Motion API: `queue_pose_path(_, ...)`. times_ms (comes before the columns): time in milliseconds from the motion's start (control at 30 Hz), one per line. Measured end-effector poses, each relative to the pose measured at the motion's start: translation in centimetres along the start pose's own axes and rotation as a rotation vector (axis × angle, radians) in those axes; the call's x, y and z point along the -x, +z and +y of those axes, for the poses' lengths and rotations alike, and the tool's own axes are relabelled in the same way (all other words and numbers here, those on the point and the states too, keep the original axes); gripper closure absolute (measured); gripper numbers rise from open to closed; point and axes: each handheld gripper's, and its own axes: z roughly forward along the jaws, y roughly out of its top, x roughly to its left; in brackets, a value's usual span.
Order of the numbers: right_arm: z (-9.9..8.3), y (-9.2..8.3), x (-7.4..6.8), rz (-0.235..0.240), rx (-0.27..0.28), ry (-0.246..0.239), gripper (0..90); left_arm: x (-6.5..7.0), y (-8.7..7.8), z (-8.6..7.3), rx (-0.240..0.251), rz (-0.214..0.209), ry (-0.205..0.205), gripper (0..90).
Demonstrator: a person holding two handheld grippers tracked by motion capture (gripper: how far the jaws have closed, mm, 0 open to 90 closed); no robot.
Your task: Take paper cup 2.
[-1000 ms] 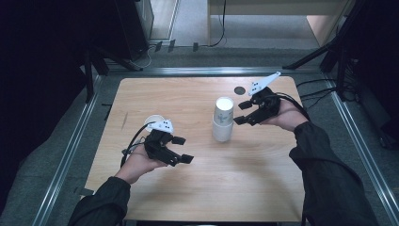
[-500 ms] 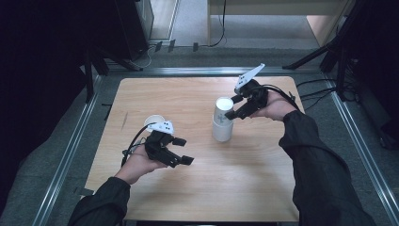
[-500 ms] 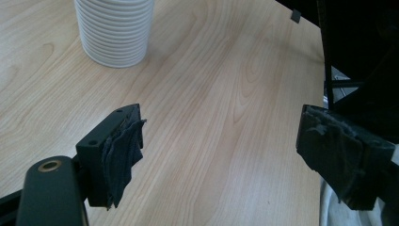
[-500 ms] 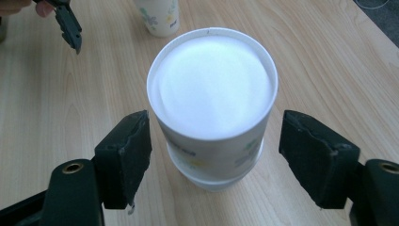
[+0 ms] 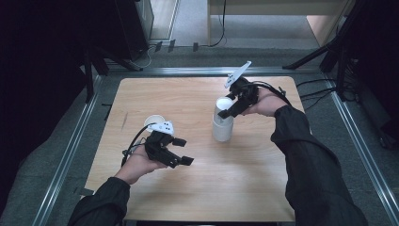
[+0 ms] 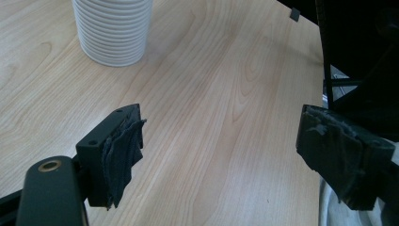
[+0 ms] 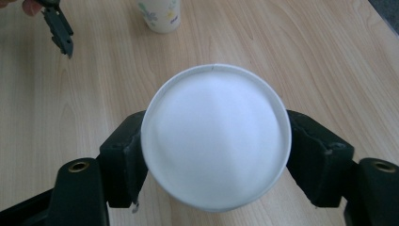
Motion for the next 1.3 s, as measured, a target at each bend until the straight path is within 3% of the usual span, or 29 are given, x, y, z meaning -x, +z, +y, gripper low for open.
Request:
queue_pose_path(533,1.4,-0.2,-0.3,-0.015,-0.051,-0.02,33.1,0.0,-0.2,-0.1,0.003,-0.001,-0.001,15.4)
queue_pose_path(1300,3.2,-3.5,-1.3,-0.02,-0.016,-0.041,34.0,-0.1,-0.2,-0.1,0.011,0.003,-0.008,15.4)
